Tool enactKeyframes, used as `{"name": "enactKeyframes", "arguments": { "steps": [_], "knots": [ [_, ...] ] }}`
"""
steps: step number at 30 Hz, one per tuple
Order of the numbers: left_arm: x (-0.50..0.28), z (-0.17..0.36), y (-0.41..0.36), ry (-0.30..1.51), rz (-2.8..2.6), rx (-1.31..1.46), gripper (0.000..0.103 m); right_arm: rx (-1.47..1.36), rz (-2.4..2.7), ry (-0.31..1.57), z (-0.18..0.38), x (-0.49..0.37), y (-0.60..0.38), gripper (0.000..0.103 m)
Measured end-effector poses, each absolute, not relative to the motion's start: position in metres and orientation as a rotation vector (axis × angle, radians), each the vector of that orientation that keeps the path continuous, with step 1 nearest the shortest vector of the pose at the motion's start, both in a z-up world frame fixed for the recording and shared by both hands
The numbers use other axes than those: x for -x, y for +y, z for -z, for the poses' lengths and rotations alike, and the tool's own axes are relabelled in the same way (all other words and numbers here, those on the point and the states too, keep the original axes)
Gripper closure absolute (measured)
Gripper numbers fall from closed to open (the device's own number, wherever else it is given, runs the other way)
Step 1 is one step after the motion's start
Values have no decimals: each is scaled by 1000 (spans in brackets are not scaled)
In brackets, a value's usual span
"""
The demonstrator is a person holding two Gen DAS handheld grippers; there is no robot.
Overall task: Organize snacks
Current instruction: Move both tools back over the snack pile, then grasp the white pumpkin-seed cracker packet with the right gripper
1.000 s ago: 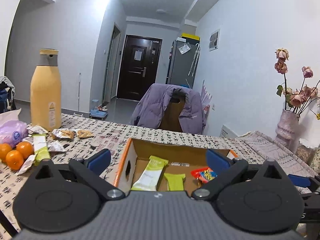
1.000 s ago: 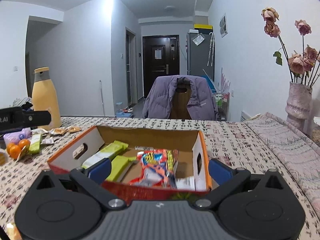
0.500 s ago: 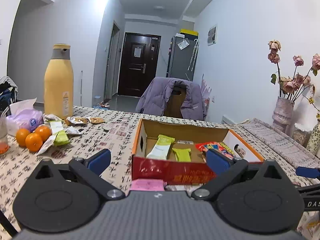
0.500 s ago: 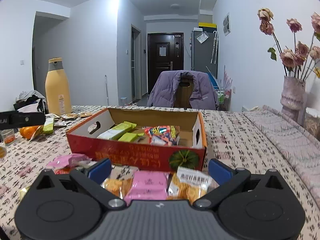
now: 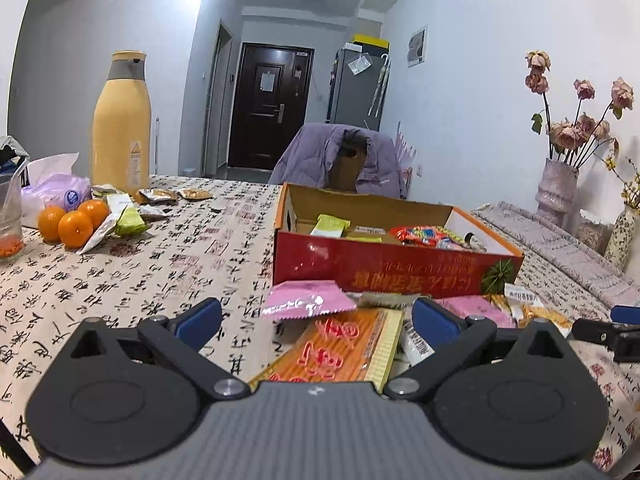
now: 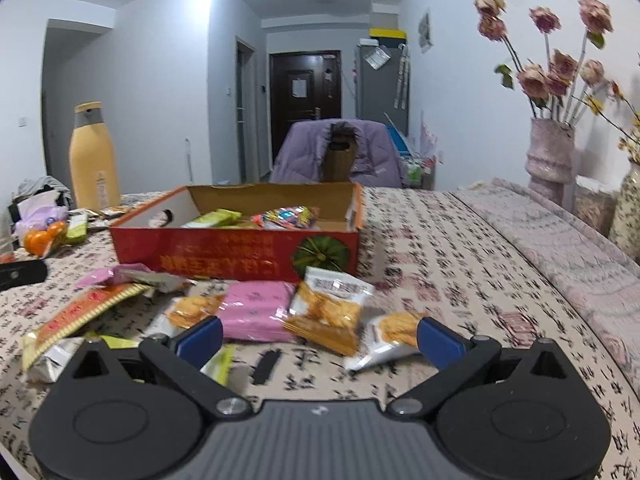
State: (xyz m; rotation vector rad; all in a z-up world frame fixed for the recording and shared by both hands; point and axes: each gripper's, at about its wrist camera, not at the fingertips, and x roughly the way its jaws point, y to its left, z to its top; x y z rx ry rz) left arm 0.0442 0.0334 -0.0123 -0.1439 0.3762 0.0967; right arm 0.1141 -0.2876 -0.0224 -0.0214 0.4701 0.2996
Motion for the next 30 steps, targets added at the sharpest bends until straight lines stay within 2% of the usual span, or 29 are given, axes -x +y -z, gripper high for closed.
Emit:
{"name": "enactKeyframes", "arguments": {
  "steps": [6,11,16,19,25,27,28,30],
  "knots": [
    [-45,12,33,377,-94,137,0,13,-285,493,25,-130,-290,2],
    [-47,13,29,383,-85,133,0,20,-293,518,27,-153,-280,17],
    [-46,13,27,382,-77,128,0,2,-261,583,33,-188,-273,18],
    [-47,14,29,387,-79,136,0,-13,-243,616,39,-204,-270,33],
    [-48,16,32,394,-76,149,0,-52,-238,654,52,-218,-265,41],
    [-49,17,32,395,-77,152,0,-46,-239,646,53,-217,-263,51],
    [-49,17,32,397,-76,155,0,-45,-240,642,54,-216,-262,61],
    [-50,18,31,400,-72,156,0,-42,-238,631,54,-215,-261,61]
  ]
}}
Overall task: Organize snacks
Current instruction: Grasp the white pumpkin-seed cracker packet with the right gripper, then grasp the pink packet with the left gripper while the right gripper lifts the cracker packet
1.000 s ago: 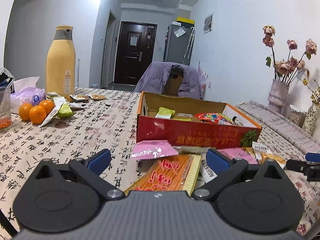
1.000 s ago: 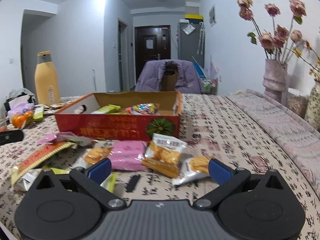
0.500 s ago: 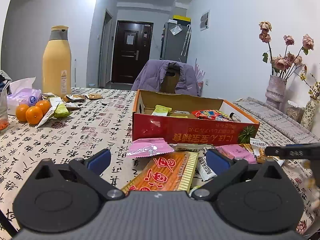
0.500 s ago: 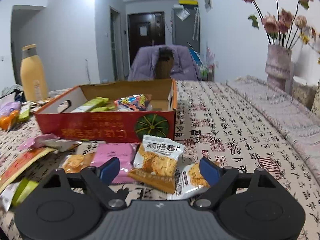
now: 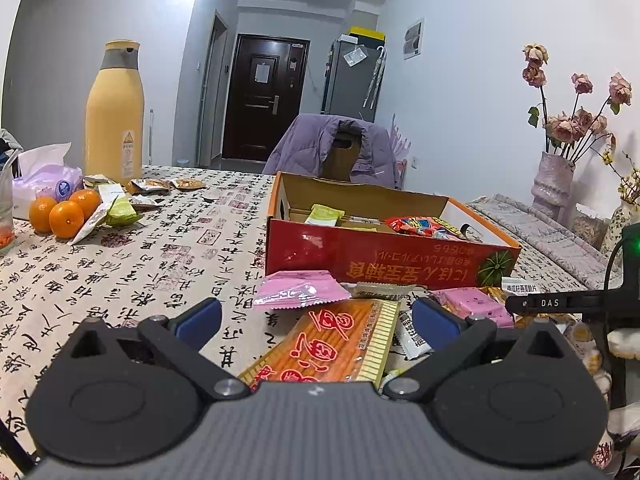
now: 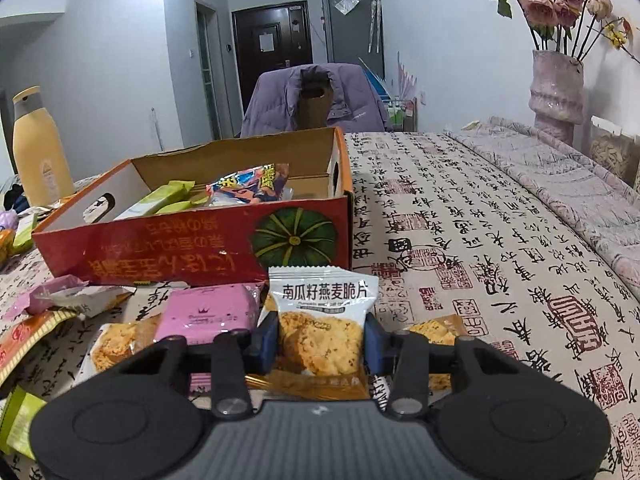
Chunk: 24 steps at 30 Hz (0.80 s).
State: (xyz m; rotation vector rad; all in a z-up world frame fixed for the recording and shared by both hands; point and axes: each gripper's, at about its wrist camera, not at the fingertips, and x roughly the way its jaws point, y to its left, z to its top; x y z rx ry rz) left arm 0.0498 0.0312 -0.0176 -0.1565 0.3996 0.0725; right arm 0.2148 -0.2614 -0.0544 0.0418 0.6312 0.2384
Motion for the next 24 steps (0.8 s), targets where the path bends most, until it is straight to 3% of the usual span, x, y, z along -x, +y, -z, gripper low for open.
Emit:
{"name": "enactKeyframes", "arguments": {
  "steps": [10,24],
  "knots": [
    [-61,14,33,429,-81,156,0,-54,-233,510,47,-198,-267,62],
    [-148,-3,58,676,-122,109,0,-62,-234,471,45,-192,-268,62]
  ]
}}
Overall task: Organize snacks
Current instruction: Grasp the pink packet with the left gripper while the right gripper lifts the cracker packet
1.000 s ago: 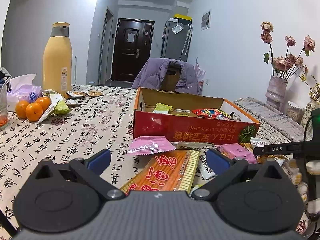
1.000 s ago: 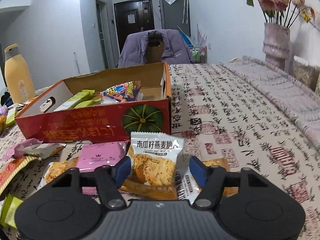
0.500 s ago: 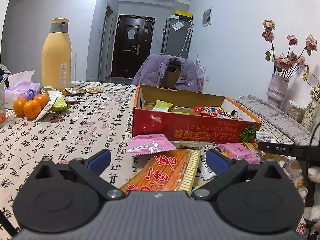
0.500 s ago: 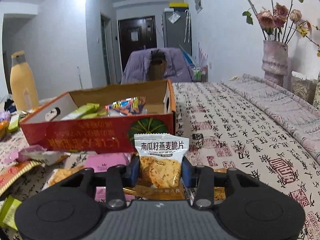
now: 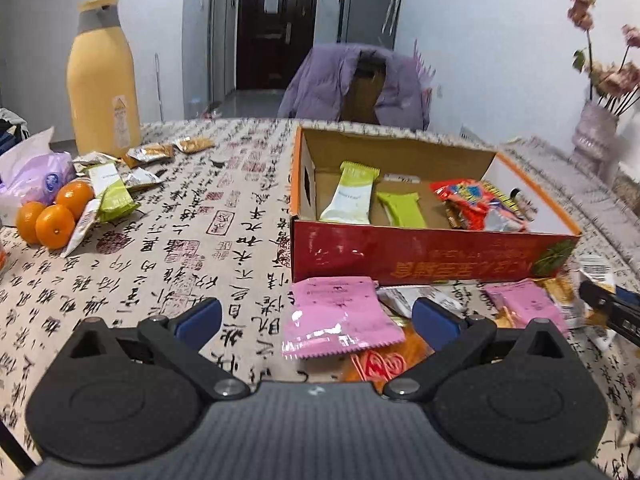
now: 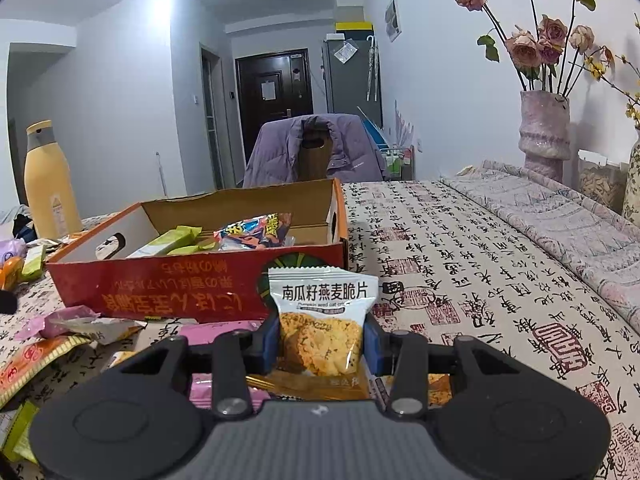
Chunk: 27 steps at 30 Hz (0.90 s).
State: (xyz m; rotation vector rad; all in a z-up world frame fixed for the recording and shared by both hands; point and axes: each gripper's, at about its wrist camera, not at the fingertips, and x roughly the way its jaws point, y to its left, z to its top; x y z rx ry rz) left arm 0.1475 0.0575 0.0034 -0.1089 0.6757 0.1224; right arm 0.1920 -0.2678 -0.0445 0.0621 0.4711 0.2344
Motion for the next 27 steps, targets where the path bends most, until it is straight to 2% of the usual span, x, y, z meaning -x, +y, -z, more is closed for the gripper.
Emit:
{"name": "enactKeyframes", "arguments": {
  "steps": [13,16,18,23,27],
  "knots": [
    [-202,17,62,848,-128,145,0,-70,-222,461,45,-192,-270,62],
    [-205,20,61,859,-129,154,7,-70,-222,461,45,-192,-270,62],
    [-207,20,61,866,-124,165,21,-68,-223,460,45,-191,-270,62],
    [-208,22,58,872,-91,181,37,-67,-224,457,44,-191,-270,62],
    [-205,20,57,857,-91,170,40,-67,-224,457,44,-191,-270,62]
  ]
}}
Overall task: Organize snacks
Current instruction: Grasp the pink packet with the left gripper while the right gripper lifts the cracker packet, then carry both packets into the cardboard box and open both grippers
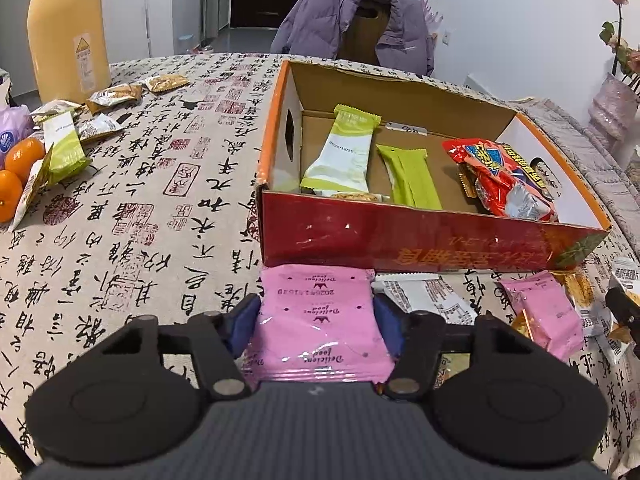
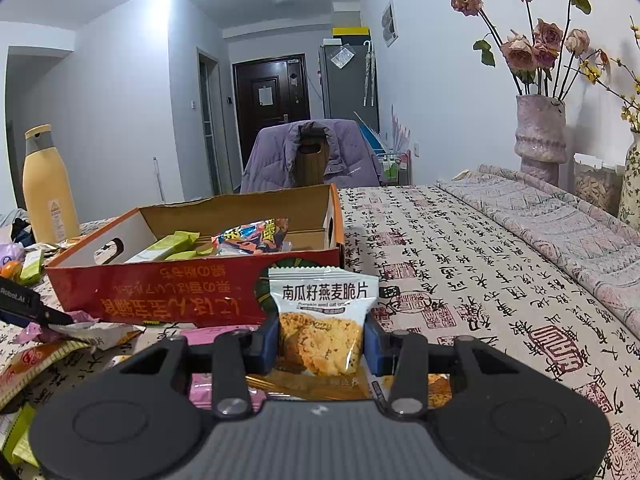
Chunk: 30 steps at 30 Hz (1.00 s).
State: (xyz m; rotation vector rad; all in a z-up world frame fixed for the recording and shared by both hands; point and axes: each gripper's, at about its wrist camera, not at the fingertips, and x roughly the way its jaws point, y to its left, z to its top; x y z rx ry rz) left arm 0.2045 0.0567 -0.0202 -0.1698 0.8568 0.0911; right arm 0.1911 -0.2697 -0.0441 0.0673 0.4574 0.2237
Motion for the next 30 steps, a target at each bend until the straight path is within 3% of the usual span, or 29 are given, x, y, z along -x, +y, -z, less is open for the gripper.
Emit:
{"name": "enactKeyframes", "arguments": {
  "steps": [30],
  "knots": [
    [-124,-34,31,465,-93,144,41,27,-274,380,29,-172,-248,62]
  ]
}}
